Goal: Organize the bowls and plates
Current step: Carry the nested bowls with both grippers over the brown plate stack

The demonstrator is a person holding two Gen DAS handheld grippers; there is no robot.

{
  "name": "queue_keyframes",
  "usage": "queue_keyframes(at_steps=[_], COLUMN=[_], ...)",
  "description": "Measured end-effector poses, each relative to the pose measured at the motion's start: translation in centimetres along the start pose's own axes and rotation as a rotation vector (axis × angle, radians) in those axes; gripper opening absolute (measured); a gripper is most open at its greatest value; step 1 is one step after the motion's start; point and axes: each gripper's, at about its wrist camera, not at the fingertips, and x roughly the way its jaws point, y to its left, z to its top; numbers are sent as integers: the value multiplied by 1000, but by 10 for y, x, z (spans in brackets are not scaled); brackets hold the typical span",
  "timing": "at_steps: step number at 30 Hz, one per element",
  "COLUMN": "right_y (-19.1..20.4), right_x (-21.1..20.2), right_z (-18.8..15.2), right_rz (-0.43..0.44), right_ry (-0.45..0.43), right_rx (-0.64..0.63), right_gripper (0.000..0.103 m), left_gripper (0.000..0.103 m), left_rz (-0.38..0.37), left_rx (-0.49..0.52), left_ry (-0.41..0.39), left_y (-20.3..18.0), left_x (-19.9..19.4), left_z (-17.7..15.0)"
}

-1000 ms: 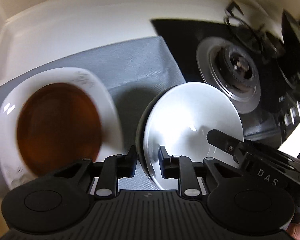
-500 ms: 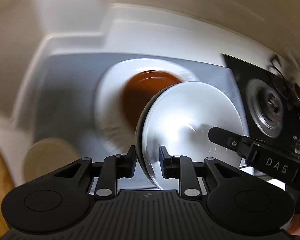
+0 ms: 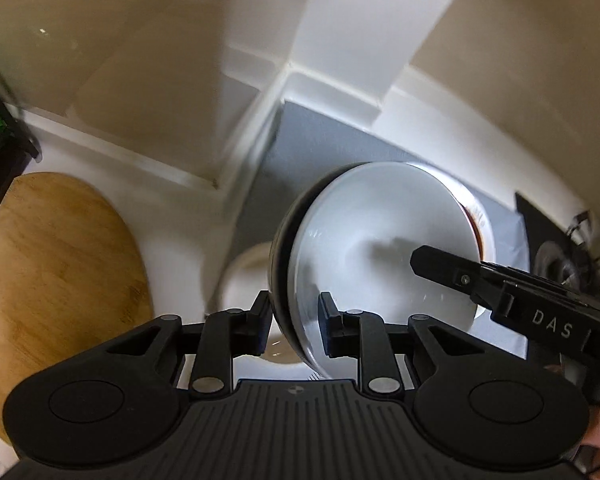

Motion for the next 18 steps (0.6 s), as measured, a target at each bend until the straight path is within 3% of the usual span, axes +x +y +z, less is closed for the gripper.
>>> queue_keyframes(at_steps=[11,18], right_y=[3,3], right_x=[47,65], right_z=[-24,-40], right_rz=[-73,-159], right_ry=[119,138], right_rx=[-48,-132], right_gripper=[23,21], left_gripper=[26,27], left_rz=[-8,-32], left_rx=[-30,-32], left_ry=[164,187], left_y=[32,44], left_x=[55,68], left_z=[-14,-16])
